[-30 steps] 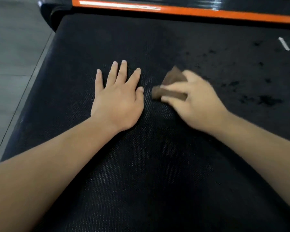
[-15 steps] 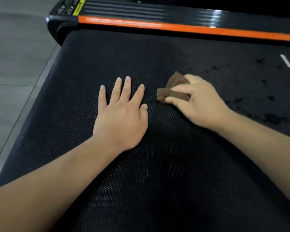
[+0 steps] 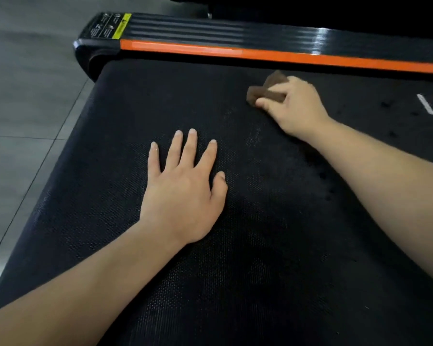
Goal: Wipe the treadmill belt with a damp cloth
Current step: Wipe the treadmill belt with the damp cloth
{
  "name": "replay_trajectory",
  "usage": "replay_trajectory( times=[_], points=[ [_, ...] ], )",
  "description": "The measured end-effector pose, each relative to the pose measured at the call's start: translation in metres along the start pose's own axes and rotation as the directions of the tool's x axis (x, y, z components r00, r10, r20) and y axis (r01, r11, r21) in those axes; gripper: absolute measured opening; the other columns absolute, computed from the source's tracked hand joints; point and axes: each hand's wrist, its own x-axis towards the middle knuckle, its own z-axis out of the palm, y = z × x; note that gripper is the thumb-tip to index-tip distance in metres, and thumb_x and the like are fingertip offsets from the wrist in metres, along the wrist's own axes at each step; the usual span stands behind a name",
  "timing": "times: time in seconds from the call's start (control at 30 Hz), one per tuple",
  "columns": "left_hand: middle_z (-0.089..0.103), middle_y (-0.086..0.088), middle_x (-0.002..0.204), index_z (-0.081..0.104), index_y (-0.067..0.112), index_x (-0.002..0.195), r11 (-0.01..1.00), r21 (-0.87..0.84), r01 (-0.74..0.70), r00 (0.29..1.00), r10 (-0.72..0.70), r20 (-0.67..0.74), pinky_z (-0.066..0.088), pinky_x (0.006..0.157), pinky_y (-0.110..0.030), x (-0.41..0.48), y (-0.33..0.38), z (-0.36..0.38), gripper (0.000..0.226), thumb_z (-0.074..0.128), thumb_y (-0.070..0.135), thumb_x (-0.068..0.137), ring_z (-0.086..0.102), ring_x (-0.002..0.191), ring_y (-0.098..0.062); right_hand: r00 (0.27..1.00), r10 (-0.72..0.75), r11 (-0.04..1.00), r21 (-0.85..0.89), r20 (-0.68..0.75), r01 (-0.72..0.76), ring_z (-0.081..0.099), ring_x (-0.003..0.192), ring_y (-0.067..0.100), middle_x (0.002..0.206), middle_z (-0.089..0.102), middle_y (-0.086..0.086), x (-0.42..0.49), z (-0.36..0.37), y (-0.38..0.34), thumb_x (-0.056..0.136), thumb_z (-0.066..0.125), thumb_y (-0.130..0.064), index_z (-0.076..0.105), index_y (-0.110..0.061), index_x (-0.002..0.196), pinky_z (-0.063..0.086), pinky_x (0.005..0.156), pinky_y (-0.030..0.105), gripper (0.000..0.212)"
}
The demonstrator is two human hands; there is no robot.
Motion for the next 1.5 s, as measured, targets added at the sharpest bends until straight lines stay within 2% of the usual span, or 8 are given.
replay_trajectory(
  times=[0.27, 0.47, 0.67, 0.87, 1.07, 1.2, 1.4, 1.5],
  points=[
    [0.004, -0.005, 0.173, 0.013, 0.031, 0.165, 1.0, 0.002, -0.008, 1.0, 0.008, -0.007, -0.002, 0.126, -0.058, 0.001, -0.001, 0.0, 0.07, 0.008, 0.056, 0.099, -0.007, 0.16, -0.024, 0.964, -0.217, 0.974, 0.104, 0.156, 0.203, 0.058, 0.093, 0.023, 0.1, 0.061, 0.003, -0.038, -0.001, -0.015, 0.09, 0.072, -0.041, 0.079, -0.026, 0.102, 0.047, 0.082, 0.038, 0.02],
    [0.0, -0.004, 0.174, 0.009, 0.032, 0.165, 1.0, -0.001, -0.007, 1.0, 0.007, -0.006, -0.003, 0.126, -0.057, 0.0, 0.0, 0.0, 0.07, 0.006, 0.057, 0.099, -0.01, 0.159, -0.023, 0.999, 0.04, 0.999, -0.013, -0.031, -0.041, 0.057, 0.099, 0.026, 0.102, 0.057, 0.002, 0.046, 0.014, 0.005, 0.092, 0.065, -0.048, 0.073, -0.032, 0.091, 0.046, 0.088, 0.04, 0.018],
    [0.003, -0.005, 0.173, 0.012, 0.031, 0.165, 1.0, -0.004, -0.008, 1.0, 0.008, -0.006, -0.002, 0.126, -0.058, 0.0, 0.0, -0.001, 0.069, 0.009, 0.056, 0.1, -0.007, 0.16, -0.024, 0.993, -0.085, 0.996, 0.009, 0.083, 0.085, 0.053, 0.093, 0.022, 0.1, 0.058, 0.002, 0.026, 0.013, -0.006, 0.092, 0.068, -0.045, 0.077, -0.027, 0.102, 0.039, 0.081, 0.034, 0.023],
    [0.004, -0.004, 0.174, 0.013, 0.032, 0.165, 1.0, -0.002, -0.013, 1.0, 0.013, -0.007, -0.002, 0.126, -0.058, 0.0, -0.002, 0.0, 0.069, 0.01, 0.056, 0.1, -0.007, 0.16, -0.024, 0.991, 0.131, 0.991, -0.03, -0.024, -0.132, 0.062, 0.095, 0.032, 0.083, 0.06, -0.001, 0.062, 0.014, 0.0, 0.091, 0.064, -0.049, 0.062, -0.028, 0.071, 0.048, 0.085, 0.041, 0.029],
    [0.008, -0.006, 0.173, 0.016, 0.031, 0.164, 1.0, 0.004, -0.008, 1.0, 0.008, -0.019, 0.0, 0.126, -0.059, 0.001, -0.001, 0.002, 0.069, 0.011, 0.056, 0.1, -0.003, 0.16, -0.025, 0.992, -0.107, 0.993, -0.045, 0.064, 0.11, 0.053, 0.095, 0.022, 0.101, 0.059, 0.003, 0.015, 0.005, 0.002, 0.091, 0.069, -0.044, 0.078, -0.026, 0.104, 0.043, 0.087, 0.037, 0.024],
    [0.003, -0.004, 0.174, 0.011, 0.033, 0.165, 1.0, 0.013, -0.001, 1.0, 0.001, 0.003, -0.003, 0.126, -0.058, 0.0, 0.0, 0.002, 0.071, 0.008, 0.062, 0.099, -0.007, 0.16, -0.024, 0.983, 0.165, 0.985, -0.046, -0.085, -0.169, 0.064, 0.094, 0.03, 0.084, 0.062, 0.0, 0.06, -0.001, 0.023, 0.089, 0.066, -0.048, 0.069, -0.028, 0.081, 0.049, 0.084, 0.038, 0.023],
    [0.002, -0.005, 0.173, 0.008, 0.035, 0.164, 0.998, 0.06, 0.003, 1.0, -0.004, 0.018, -0.002, 0.126, -0.058, 0.001, 0.001, 0.0, 0.079, 0.003, 0.075, 0.095, -0.007, 0.159, -0.025, 0.994, -0.015, 0.999, -0.027, 0.108, 0.018, 0.053, 0.09, 0.024, 0.098, 0.059, 0.004, 0.0, -0.015, 0.021, 0.093, 0.068, -0.042, 0.077, -0.024, 0.1, 0.042, 0.081, 0.035, 0.021],
    [0.003, -0.005, 0.173, 0.009, 0.034, 0.164, 0.998, 0.066, 0.008, 1.0, -0.01, 0.017, -0.002, 0.127, -0.057, 0.002, 0.003, 0.0, 0.081, 0.004, 0.076, 0.095, -0.006, 0.16, -0.025, 0.993, 0.12, 0.989, -0.087, 0.0, -0.12, 0.063, 0.088, 0.031, 0.083, 0.063, 0.003, 0.021, -0.023, 0.039, 0.091, 0.067, -0.046, 0.071, -0.025, 0.083, 0.046, 0.073, 0.034, 0.023]
  ],
)
